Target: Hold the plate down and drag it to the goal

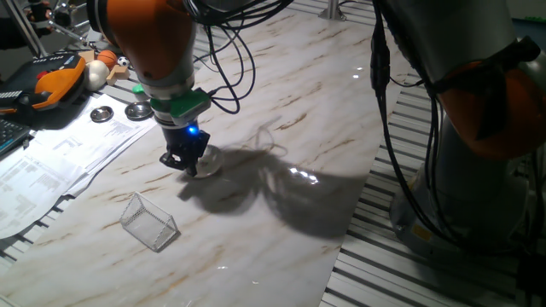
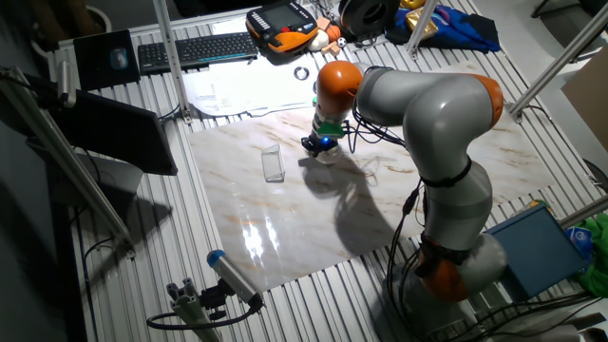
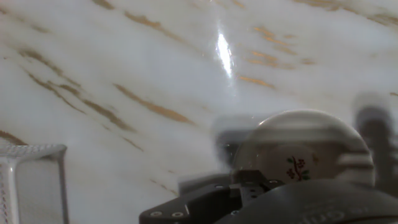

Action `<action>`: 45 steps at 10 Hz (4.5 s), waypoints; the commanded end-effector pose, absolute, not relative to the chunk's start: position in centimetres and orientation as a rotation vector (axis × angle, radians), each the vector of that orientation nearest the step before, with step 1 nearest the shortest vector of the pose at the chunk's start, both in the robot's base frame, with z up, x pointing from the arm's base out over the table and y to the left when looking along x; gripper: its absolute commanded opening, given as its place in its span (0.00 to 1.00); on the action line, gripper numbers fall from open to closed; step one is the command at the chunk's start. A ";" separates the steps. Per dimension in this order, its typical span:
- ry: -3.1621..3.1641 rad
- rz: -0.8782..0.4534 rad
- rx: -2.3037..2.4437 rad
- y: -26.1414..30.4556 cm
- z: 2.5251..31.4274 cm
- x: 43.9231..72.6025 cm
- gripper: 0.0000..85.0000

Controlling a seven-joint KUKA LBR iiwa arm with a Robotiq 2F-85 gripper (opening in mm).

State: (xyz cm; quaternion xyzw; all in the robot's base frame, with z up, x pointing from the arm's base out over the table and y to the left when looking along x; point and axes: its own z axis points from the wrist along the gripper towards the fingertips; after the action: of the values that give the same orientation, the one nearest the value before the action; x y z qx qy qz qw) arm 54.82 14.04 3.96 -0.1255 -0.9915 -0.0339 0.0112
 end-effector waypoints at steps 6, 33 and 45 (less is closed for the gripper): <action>-3.083 -0.036 -0.299 12.5 5.0 55.3 0.00; -3.122 0.022 -0.357 14.5 3.6 54.6 0.00; -3.136 0.007 -0.361 14.7 2.8 54.2 0.00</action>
State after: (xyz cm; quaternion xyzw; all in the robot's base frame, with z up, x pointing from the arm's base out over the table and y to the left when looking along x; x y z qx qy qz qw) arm 54.23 14.67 2.78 -0.1149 -0.9933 0.0023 -0.0081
